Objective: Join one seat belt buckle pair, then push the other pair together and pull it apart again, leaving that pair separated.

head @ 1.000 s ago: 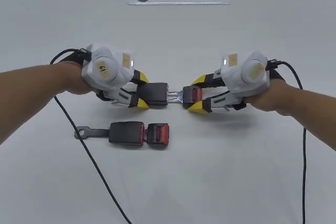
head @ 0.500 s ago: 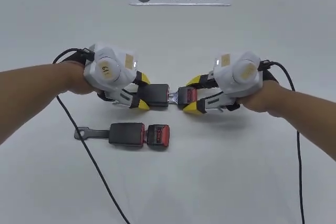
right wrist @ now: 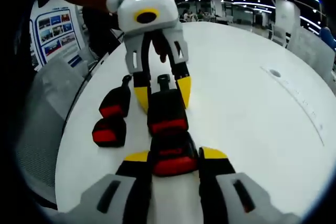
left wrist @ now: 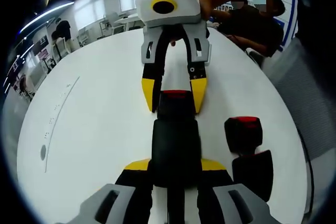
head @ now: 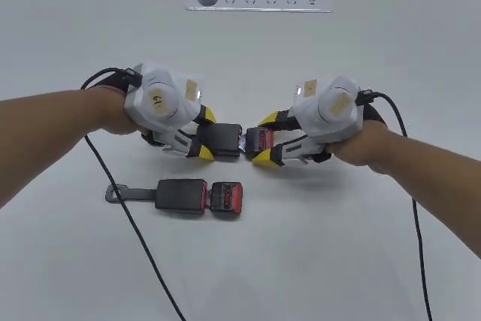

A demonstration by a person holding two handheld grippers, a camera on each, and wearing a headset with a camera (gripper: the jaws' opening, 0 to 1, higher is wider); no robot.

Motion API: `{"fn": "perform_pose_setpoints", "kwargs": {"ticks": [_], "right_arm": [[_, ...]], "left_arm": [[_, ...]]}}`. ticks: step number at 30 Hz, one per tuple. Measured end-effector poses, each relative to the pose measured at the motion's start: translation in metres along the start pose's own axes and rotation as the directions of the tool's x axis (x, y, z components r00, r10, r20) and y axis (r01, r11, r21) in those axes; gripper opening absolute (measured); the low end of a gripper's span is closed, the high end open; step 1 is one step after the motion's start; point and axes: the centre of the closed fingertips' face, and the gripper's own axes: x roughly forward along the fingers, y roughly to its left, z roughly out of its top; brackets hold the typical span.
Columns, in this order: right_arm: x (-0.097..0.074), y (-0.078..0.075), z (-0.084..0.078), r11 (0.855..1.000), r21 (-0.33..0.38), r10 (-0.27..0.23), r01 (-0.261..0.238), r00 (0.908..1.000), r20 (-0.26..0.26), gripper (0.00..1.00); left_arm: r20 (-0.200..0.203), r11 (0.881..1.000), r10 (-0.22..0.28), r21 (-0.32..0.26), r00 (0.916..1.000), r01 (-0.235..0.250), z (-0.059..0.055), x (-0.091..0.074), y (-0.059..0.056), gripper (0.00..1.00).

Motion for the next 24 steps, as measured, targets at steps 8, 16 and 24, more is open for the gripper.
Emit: {"fn": "perform_pose_setpoints", "kwargs": {"ticks": [8,16,24], "right_arm": [[-0.0005,0.0002,-0.0012,1.000,-0.003,-0.008,0.008,0.9999,-0.009,0.34],[-0.0005,-0.0005,-0.0027,1.000,-0.004,-0.007,0.007,1.0000,-0.004,0.34],[0.0003,-0.0001,-0.0039,1.000,-0.005,-0.007,0.007,1.0000,-0.002,0.34]], "left_arm": [[-0.011,1.000,0.000,0.000,0.9999,0.000,-0.0001,-0.0002,0.0002,0.33],[-0.010,1.000,0.000,-0.006,1.0000,0.000,-0.0005,-0.0007,0.0010,0.33],[-0.006,1.000,0.001,-0.011,1.0000,-0.001,-0.0002,0.0001,0.0019,0.33]]}}
